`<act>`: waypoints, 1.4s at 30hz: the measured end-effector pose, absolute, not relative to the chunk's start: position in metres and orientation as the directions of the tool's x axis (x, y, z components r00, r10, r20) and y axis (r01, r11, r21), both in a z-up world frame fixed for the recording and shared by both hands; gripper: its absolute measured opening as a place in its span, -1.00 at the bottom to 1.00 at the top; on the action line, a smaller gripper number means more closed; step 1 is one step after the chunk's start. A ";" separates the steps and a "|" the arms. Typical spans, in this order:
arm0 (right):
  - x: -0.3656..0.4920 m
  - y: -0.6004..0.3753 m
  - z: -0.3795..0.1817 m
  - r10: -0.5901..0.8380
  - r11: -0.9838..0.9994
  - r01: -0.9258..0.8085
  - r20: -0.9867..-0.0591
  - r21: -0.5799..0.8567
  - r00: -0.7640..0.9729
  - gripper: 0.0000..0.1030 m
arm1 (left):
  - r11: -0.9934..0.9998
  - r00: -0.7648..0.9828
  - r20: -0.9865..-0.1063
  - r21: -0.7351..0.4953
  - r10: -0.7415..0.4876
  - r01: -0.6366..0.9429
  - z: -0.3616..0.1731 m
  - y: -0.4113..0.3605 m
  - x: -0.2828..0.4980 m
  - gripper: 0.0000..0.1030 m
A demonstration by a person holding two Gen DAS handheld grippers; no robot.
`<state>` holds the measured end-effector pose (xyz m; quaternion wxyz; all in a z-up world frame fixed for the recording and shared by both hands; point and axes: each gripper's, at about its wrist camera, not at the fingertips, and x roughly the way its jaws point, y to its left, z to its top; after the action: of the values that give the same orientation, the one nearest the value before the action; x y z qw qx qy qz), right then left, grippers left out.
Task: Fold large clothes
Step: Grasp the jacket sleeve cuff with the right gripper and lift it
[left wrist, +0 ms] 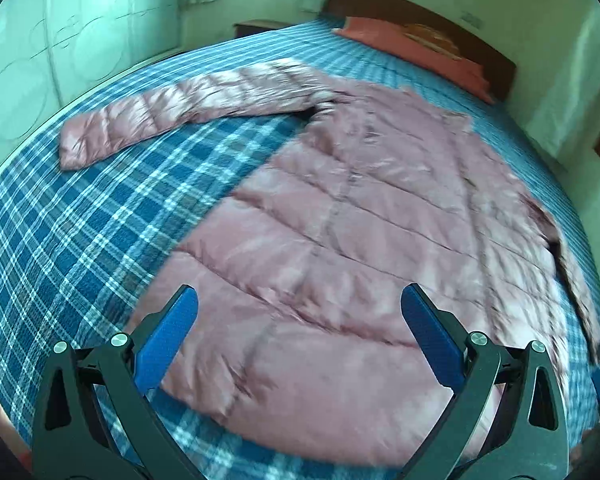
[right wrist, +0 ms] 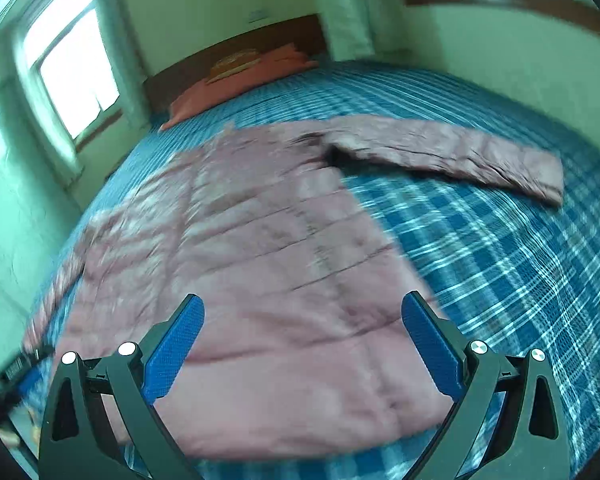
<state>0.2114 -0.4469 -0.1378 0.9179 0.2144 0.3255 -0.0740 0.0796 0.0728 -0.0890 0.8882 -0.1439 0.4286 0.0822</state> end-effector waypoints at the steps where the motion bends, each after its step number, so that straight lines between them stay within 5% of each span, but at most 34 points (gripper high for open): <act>1: 0.214 -0.470 -0.142 -0.011 0.870 0.316 -0.624 0.379 0.781 0.90 | 0.939 0.615 -0.788 -0.185 0.035 -0.290 -0.094 0.078 0.083 0.96; 4: 0.216 -0.535 -0.154 -0.056 0.777 0.415 -0.604 0.474 0.795 0.82 | 0.923 0.598 -0.798 -0.168 0.079 -0.346 -0.103 0.091 0.092 0.96; 6: 0.216 -0.572 -0.164 -0.074 0.707 0.468 -0.602 0.531 0.795 0.28 | 0.914 0.587 -0.802 -0.153 0.107 -0.376 -0.108 0.097 0.098 0.96; 7: 0.216 -0.592 -0.170 -0.077 0.662 0.490 -0.600 0.566 0.796 0.26 | 0.909 0.585 -0.802 -0.148 0.120 -0.390 -0.110 0.100 0.099 0.96; 17: 0.200 -0.693 -0.222 -0.109 0.325 0.468 -0.458 0.822 0.882 0.29 | 0.895 0.536 -0.821 -0.074 0.197 -0.441 -0.128 0.106 0.112 0.96; 31: 0.237 -0.724 -0.215 -0.120 0.360 0.400 -0.383 0.843 0.916 0.41 | 0.893 0.491 -0.838 -0.010 0.238 -0.451 -0.139 0.104 0.119 0.96; 32: 0.242 -0.725 -0.211 -0.129 0.378 0.422 -0.404 0.824 0.906 0.36 | 0.893 0.490 -0.838 -0.007 0.240 -0.451 -0.140 0.104 0.120 0.96; 36: 0.264 -0.732 -0.211 -0.075 0.411 0.405 -0.412 0.817 0.908 -0.41 | 0.893 0.488 -0.840 -0.009 0.237 -0.450 -0.143 0.104 0.124 0.96; 42: 0.281 -0.719 -0.190 -0.069 0.470 0.365 -0.379 0.804 0.923 -0.73 | 0.892 0.490 -0.842 -0.023 0.227 -0.451 -0.145 0.107 0.123 0.96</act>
<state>0.2809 -0.7191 -0.1899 0.8443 0.4986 0.1484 -0.1285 0.1230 0.1071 -0.1445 0.8546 -0.1210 0.4643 0.1983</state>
